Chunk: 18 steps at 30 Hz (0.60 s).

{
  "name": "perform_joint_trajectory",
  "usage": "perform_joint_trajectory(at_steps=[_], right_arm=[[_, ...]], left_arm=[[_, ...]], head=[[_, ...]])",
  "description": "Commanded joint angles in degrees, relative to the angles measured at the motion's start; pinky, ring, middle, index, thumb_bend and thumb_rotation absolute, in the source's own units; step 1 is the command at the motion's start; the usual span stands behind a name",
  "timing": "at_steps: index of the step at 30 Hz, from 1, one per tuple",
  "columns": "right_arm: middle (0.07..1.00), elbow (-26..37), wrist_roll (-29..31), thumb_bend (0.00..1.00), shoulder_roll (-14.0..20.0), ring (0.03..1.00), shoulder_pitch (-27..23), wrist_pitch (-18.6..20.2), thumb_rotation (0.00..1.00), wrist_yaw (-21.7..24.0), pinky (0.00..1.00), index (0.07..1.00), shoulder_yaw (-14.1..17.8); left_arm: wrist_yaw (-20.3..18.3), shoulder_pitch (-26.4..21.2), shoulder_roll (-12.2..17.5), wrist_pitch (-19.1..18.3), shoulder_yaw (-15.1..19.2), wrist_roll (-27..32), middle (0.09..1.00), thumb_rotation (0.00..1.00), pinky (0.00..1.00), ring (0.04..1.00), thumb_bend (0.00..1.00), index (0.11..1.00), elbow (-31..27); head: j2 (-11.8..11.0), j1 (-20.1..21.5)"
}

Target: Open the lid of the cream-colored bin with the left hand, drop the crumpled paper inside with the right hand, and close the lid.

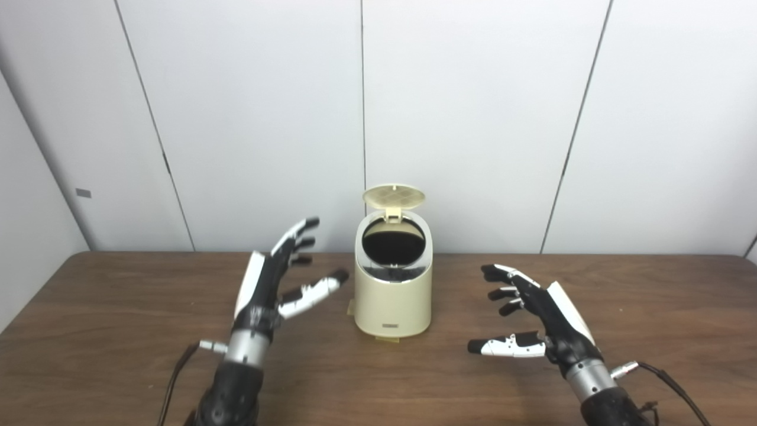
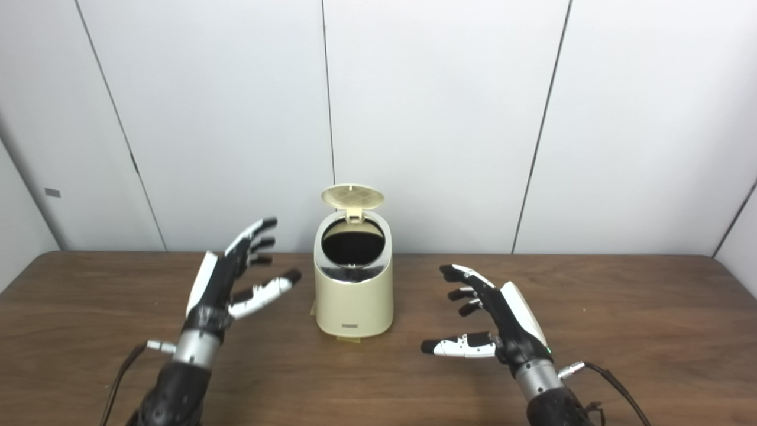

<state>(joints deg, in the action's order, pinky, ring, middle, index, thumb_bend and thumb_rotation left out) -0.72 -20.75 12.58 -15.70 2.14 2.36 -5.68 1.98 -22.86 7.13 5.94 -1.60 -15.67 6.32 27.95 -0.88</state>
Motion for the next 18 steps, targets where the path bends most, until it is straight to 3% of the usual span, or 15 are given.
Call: perform_joint_trajectory(at_steps=[1,10,18], right_arm=[[0.812,0.90,-0.45,0.88,1.04,0.702,-1.96,-2.09,0.24,-0.56,0.58,0.824,0.20],[0.787,-0.60,-0.77,0.87,0.65,0.669,-1.99,-2.65,0.16,-0.98,0.55,0.805,-0.07],[0.790,-0.99,-0.71,0.87,0.37,0.654,-1.75,-2.43,0.18,-0.72,0.55,0.819,-0.51]], left_arm=[[-0.56,-3.97,-0.25,0.15,-0.34,1.02,0.976,0.39,0.76,0.934,0.81,0.957,-1.64],[-3.16,-10.95,0.75,-1.65,-2.13,0.90,0.990,0.41,0.76,0.949,0.93,0.986,0.31],[-6.16,-16.17,2.58,-3.23,-5.45,-1.27,1.000,0.46,0.84,0.988,0.98,0.965,3.44]], head=[[0.02,-0.09],[-0.19,-0.03],[-0.11,0.70]])
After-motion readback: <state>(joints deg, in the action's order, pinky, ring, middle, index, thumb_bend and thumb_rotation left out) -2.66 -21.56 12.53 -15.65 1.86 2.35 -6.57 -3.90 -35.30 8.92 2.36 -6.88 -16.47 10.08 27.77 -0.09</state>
